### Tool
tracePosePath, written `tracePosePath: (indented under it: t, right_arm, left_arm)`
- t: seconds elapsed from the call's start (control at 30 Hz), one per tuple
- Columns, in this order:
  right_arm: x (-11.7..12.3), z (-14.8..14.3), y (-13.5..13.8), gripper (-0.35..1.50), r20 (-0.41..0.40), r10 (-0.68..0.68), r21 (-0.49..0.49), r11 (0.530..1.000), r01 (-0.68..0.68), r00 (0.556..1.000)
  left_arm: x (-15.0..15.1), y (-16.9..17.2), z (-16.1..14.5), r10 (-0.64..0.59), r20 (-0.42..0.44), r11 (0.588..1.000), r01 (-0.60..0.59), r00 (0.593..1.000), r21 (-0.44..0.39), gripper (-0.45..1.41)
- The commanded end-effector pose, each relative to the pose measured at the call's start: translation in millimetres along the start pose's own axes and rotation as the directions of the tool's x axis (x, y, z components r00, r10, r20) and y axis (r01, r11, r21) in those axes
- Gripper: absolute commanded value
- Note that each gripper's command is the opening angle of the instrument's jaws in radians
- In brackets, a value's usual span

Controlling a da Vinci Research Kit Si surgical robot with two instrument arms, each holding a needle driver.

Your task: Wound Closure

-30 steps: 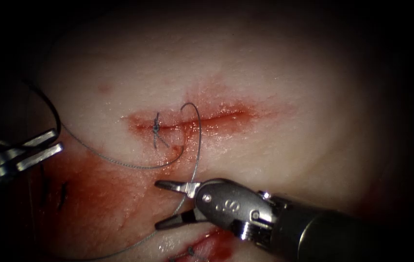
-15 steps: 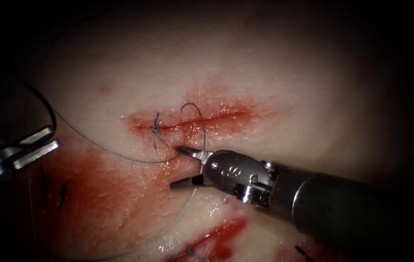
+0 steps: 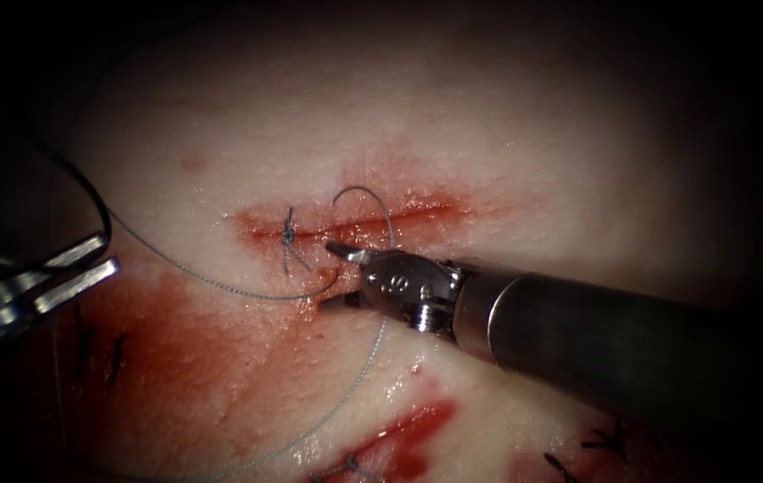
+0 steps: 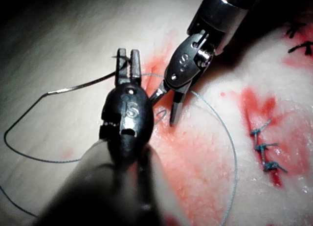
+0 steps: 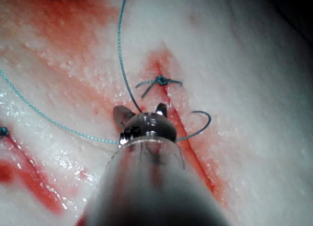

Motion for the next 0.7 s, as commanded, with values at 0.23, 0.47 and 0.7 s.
tracePosePath:
  t: [0.23,0.47,0.7]
  right_arm:
    - [0.7,0.5,-0.6,-0.35,-0.005,-0.051,0.045,0.998,0.051,0.999]
    - [2.1,-1.1,-1.8,-0.35,-0.039,-0.115,0.095,0.988,0.119,0.993]
    - [5.4,-6.7,-8.4,-0.35,-0.072,-0.152,0.193,0.968,0.163,0.986]
  left_arm:
    - [-0.1,-0.2,1.0,0.003,-0.005,1.0,-0.003,1.0,0.0,-0.45]
    - [-0.1,-0.2,1.0,0.003,-0.008,1.0,-0.003,1.0,-0.001,-0.45]
    - [-0.3,-0.2,1.1,0.01,-0.007,1.0,-0.01,1.0,0.0,-0.45]
